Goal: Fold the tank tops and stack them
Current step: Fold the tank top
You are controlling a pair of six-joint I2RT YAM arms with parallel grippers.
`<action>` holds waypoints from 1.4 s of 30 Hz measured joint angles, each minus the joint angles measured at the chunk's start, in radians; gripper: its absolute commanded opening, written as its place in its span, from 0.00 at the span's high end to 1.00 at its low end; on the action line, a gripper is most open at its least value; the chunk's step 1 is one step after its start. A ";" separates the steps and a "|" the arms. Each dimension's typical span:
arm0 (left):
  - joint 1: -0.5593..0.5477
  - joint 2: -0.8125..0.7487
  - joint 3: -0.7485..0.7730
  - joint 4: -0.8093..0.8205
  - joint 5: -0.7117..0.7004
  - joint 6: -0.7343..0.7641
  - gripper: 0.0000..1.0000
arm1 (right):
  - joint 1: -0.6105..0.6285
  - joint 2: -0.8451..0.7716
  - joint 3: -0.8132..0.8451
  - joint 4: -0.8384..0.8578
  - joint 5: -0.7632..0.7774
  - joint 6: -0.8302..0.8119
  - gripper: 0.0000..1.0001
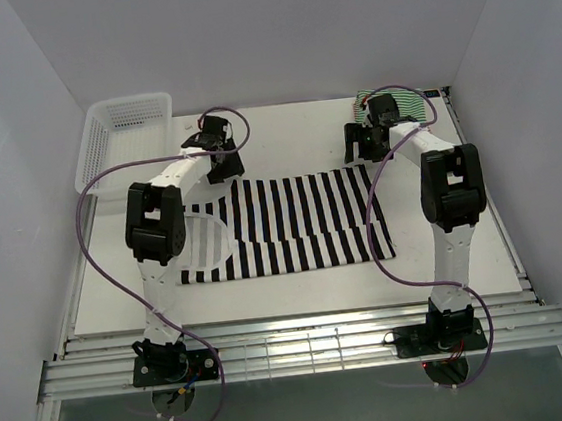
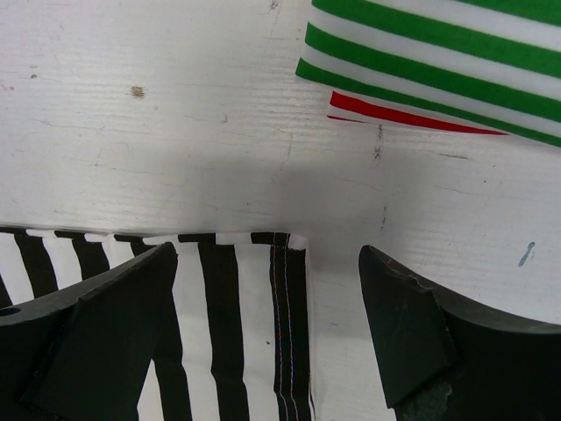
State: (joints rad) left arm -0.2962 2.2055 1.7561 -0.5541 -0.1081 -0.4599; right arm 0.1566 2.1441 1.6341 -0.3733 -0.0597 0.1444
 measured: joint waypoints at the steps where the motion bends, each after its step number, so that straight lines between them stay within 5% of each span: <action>1: 0.000 0.009 0.000 -0.008 -0.001 -0.001 0.35 | 0.000 0.000 0.001 0.000 0.001 0.000 0.10; 5: 0.000 0.039 0.003 -0.023 0.000 -0.001 0.36 | 0.000 0.005 0.006 -0.003 0.002 0.000 0.10; 8: 0.000 0.039 0.004 -0.025 0.003 -0.001 0.52 | 0.000 0.005 0.006 -0.006 0.002 0.000 0.10; 13: 0.002 0.044 0.004 -0.029 0.010 -0.004 1.00 | 0.000 0.008 0.006 -0.006 0.001 0.000 0.10; 24: 0.003 0.044 0.005 -0.024 0.047 0.010 1.00 | 0.003 0.023 0.006 -0.013 0.001 0.001 0.00; 26: 0.003 0.044 0.004 -0.022 0.051 0.011 1.00 | 0.004 0.023 0.006 -0.013 0.002 -0.001 0.16; 30: 0.003 0.044 0.003 -0.020 0.053 0.013 1.00 | 0.008 0.025 0.006 -0.014 0.012 0.008 0.30; 33: 0.003 0.043 0.002 -0.018 0.053 0.014 1.00 | 0.008 0.033 0.006 -0.013 0.021 0.006 0.49; 38: 0.003 0.042 -0.003 -0.013 0.053 0.014 1.00 | 0.008 0.043 0.015 -0.014 0.043 0.014 0.92; 42: 0.003 0.039 -0.006 -0.010 0.053 0.014 1.00 | 0.008 0.043 0.015 -0.014 0.061 0.025 0.92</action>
State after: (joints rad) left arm -0.2935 2.2444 1.7500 -0.5636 -0.0551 -0.4458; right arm 0.1642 2.1876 1.6493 -0.3870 0.0013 0.1692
